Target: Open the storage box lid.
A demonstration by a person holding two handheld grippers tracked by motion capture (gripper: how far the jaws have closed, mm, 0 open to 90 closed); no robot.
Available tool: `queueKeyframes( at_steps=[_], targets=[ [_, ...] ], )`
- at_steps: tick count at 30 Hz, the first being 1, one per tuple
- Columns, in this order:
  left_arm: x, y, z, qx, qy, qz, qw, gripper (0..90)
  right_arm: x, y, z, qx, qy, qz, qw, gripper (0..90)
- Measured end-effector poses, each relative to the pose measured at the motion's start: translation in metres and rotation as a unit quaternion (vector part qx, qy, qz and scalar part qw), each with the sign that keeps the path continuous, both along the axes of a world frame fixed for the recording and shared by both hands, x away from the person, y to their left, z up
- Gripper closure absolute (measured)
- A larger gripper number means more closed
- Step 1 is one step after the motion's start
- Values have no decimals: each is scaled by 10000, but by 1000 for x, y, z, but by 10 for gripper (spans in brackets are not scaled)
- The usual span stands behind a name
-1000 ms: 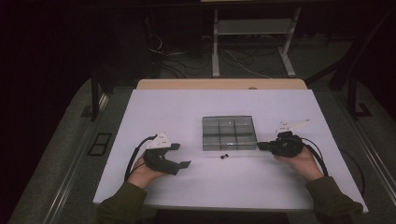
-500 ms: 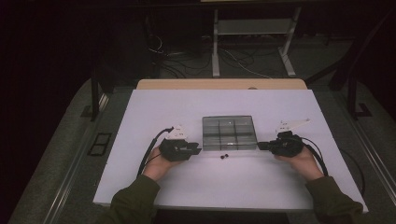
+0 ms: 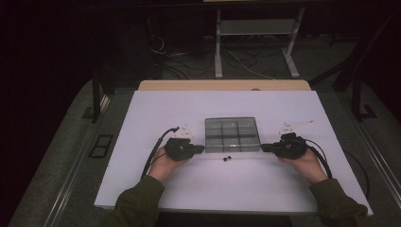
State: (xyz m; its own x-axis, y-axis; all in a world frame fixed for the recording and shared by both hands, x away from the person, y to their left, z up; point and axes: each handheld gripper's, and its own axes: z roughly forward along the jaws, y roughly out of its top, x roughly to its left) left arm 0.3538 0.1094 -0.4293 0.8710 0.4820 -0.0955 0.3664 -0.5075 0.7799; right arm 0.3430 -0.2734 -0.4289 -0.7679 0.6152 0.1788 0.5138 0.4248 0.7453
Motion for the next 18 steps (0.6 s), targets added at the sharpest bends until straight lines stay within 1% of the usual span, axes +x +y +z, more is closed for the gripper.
queueKeyframes(
  at_steps=[12, 18],
  targets=[
    [0, -1, 2, -97, -29, -43, 9999, 891, 1, 1, 3, 52, -68, 0, 10000, 891],
    [0, -1, 2, -151, 2, -59, 9999, 890, 3, 1, 4, 95, -64, -23, 9999, 891]
  ],
)
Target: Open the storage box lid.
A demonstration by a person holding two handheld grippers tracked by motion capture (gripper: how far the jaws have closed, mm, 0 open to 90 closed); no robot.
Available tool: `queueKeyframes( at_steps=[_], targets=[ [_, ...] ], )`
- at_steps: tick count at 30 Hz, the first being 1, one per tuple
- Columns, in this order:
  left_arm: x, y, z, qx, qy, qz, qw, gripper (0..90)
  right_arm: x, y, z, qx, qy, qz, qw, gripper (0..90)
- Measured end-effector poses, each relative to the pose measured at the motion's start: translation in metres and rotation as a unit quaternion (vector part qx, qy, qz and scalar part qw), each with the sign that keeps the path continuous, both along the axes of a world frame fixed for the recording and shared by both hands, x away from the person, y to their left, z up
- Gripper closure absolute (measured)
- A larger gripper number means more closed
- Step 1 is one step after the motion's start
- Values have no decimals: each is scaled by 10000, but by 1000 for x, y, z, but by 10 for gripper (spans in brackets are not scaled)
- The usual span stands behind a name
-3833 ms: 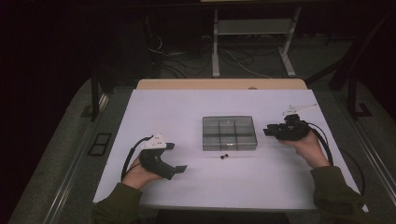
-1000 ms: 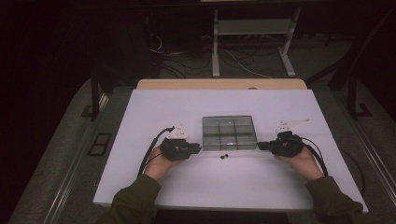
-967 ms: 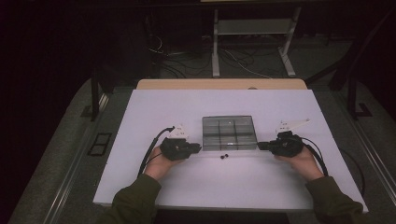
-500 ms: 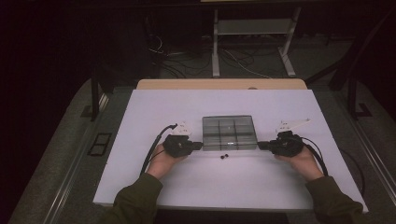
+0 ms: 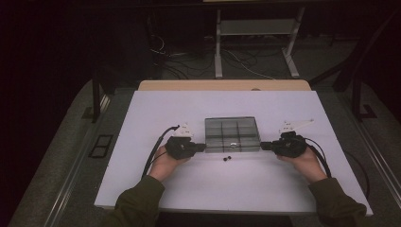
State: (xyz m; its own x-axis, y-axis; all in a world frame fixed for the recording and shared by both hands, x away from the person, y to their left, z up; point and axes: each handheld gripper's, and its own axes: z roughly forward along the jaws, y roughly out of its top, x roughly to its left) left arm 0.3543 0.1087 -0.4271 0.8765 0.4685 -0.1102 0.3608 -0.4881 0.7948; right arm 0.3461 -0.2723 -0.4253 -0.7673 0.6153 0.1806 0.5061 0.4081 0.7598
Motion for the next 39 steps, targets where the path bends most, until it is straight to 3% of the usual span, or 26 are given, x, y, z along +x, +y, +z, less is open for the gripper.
queueKeyframes(
  at_steps=[10, 16, 23, 39],
  targets=[
    [2, -1, 2, -136, -21, 30, 9999, 891, 7, 2, 3, 173, -83, -2, 9998, 891],
    [3, 0, 4, -239, 76, 67, 9997, 891, 11, 10, 2, 152, -82, 69, 9998, 890],
    [8, -6, 10, -370, 53, 66, 9993, 891, 18, 15, 0, 138, -45, 178, 9997, 891],
    [9, -8, 9, -535, 54, 2, 9986, 890, 15, 18, -1, 154, -74, 228, 9996, 891]
  ],
)
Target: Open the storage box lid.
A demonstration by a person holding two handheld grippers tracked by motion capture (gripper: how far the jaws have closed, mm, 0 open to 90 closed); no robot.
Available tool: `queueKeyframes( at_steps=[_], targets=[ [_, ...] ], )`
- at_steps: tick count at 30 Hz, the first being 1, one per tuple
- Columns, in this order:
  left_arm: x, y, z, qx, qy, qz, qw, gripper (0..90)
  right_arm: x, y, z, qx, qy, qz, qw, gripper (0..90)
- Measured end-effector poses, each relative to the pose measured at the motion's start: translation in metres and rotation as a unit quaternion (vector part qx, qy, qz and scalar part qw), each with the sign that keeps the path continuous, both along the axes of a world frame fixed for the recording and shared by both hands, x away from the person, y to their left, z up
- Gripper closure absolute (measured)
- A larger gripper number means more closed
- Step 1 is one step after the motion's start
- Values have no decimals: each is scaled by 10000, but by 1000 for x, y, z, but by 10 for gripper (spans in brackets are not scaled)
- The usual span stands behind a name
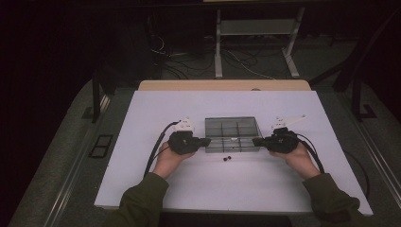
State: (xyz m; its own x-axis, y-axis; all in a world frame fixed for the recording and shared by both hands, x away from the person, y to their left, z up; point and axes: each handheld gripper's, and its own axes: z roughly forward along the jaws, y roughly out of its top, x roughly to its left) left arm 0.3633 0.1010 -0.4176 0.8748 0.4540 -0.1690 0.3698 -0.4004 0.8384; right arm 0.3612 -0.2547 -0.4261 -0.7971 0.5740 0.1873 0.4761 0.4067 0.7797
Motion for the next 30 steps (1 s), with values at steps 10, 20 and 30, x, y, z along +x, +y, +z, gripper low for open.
queueKeyframes(
  at_steps=[10, 20, 30],
  targets=[
    [4, -2, 7, -53, -106, 47, 9999, 890, 4, 2, -3, -53, 52, -37, 10000, 892],
    [13, -3, 12, -111, -167, 112, 9997, 891, 4, 3, -4, -52, 78, -40, 9999, 891],
    [20, -6, 17, -142, -224, 118, 9996, 891, 2, 2, -1, -82, -65, -108, 9999, 891]
  ],
)
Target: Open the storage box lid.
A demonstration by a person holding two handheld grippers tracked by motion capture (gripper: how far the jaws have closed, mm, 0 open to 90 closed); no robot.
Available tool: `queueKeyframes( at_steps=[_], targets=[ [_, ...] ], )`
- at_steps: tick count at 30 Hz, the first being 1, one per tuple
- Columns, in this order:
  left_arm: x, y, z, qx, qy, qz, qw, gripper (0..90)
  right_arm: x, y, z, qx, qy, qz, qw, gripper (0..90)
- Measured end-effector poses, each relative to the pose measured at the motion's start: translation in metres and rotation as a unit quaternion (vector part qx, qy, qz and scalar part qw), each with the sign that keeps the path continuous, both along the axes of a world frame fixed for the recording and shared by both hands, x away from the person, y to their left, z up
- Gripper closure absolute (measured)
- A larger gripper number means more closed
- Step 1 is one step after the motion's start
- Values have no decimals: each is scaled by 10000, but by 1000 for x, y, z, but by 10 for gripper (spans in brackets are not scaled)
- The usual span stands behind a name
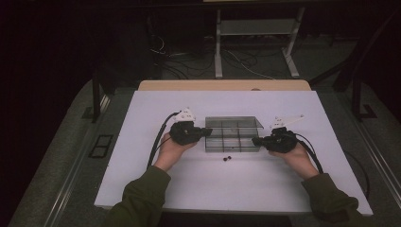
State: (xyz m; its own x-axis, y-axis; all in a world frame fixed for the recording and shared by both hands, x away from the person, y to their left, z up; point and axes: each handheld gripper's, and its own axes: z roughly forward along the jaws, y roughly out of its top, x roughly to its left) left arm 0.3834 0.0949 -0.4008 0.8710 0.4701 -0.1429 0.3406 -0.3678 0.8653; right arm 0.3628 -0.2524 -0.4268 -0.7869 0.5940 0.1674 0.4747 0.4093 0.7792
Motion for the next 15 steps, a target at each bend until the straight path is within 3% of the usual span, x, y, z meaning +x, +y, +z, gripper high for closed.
queueKeyframes(
  at_steps=[8, 11, 15],
  targets=[
    [5, 0, 9, -5, -85, -25, 10000, 891, 1, -13, 8, 228, -39, -170, 9996, 880],
    [7, 0, 12, -75, -88, -23, 9999, 891, 1, -17, 10, 280, -59, -223, 9993, 803],
    [12, -1, 16, 7, -109, -81, 9999, 890, 3, -23, 13, 330, -122, -288, 9990, 721]
  ],
)
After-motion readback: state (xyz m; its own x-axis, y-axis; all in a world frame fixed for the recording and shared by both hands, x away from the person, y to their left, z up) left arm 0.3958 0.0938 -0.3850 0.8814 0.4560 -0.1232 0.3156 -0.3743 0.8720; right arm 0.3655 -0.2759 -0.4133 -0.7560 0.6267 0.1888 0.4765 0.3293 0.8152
